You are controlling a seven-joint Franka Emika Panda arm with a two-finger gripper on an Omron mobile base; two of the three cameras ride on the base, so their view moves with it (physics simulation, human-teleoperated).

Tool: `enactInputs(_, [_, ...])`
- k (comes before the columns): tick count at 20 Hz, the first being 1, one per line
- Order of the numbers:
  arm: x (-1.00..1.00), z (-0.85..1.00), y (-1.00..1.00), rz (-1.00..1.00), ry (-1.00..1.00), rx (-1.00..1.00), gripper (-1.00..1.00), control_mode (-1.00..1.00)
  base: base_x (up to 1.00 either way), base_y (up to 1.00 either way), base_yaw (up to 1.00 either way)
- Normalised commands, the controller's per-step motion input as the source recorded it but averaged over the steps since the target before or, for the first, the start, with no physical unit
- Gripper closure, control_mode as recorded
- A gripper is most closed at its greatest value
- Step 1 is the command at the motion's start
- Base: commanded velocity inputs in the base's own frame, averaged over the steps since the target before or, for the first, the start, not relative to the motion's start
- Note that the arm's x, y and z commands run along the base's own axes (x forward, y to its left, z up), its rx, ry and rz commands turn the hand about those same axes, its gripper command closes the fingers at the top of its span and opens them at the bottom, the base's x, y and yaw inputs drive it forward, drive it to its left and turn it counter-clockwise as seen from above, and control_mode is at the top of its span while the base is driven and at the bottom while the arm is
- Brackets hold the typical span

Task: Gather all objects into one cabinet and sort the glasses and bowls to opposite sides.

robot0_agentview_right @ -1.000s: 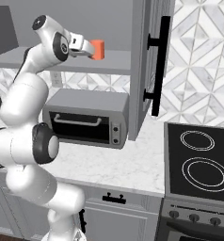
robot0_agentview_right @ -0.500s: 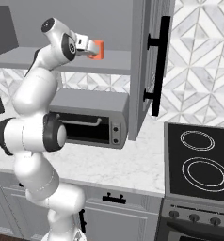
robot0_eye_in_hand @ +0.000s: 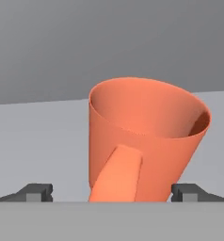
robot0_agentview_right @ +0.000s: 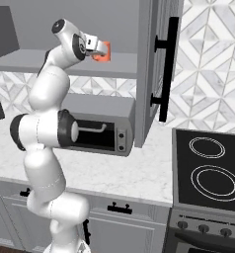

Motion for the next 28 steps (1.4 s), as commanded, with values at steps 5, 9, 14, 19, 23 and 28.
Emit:
enactInputs(5, [0.01,0.00,-0.06,0.00,0.00,0.00,1.00,-1.00,0.00,0.00,0.00])
enactInputs(9, [0.00,-0.04,0.00,0.00,0.05,0.00,1.00,-1.00,0.00,0.00,0.00])
enactInputs(14, [-0.52,-0.13,-0.04,0.01,0.00,-0.04,1.00,-1.00,0.00,0.00,0.00])
enactInputs(19, [-1.00,-0.23,-0.01,0.04,-0.06,-0.12,1.00,-1.00,0.00,0.00,0.00])
enactInputs(23, [-1.00,-0.04,0.00,0.05,-0.01,-0.06,1.00,-1.00,0.00,0.00,0.00])
enactInputs(28, [-1.00,0.21,-0.06,0.03,0.00,0.00,1.00,-1.00,0.00,0.00,0.00])
